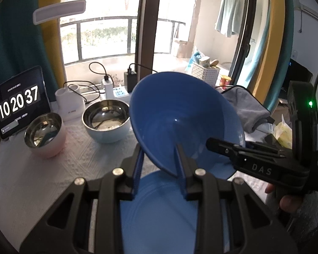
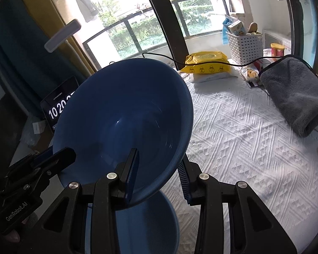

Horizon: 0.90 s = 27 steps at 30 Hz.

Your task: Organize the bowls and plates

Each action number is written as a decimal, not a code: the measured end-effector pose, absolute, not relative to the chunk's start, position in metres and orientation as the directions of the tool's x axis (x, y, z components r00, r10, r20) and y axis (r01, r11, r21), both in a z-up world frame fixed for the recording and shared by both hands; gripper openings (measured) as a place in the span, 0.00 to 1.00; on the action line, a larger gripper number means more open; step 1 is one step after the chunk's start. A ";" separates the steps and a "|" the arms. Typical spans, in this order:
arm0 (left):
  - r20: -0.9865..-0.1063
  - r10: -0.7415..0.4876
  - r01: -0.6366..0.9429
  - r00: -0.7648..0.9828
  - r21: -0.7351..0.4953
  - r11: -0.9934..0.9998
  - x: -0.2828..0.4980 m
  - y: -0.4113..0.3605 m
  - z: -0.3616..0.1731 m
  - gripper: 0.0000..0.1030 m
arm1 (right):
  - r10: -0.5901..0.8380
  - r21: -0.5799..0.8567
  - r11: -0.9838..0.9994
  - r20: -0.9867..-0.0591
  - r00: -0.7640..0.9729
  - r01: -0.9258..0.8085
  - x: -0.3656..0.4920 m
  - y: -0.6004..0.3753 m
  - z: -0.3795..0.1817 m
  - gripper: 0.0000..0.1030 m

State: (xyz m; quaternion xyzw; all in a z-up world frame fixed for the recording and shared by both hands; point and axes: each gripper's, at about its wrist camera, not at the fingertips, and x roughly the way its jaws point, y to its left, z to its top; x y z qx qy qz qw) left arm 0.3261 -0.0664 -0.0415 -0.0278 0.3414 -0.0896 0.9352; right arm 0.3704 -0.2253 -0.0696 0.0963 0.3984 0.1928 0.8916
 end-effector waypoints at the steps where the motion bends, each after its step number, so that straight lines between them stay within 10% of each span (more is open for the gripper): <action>1: -0.633 -0.186 0.149 0.752 -0.113 0.982 0.324 -0.066 -0.041 0.29 | 0.421 0.325 0.907 -0.673 0.608 -0.268 0.367 -0.224 -0.069 0.38; 27: -0.645 -0.216 0.158 0.733 -0.147 0.976 0.273 -0.056 -0.054 0.29 | 0.390 0.287 0.921 -0.712 0.584 -0.265 0.314 -0.212 -0.077 0.38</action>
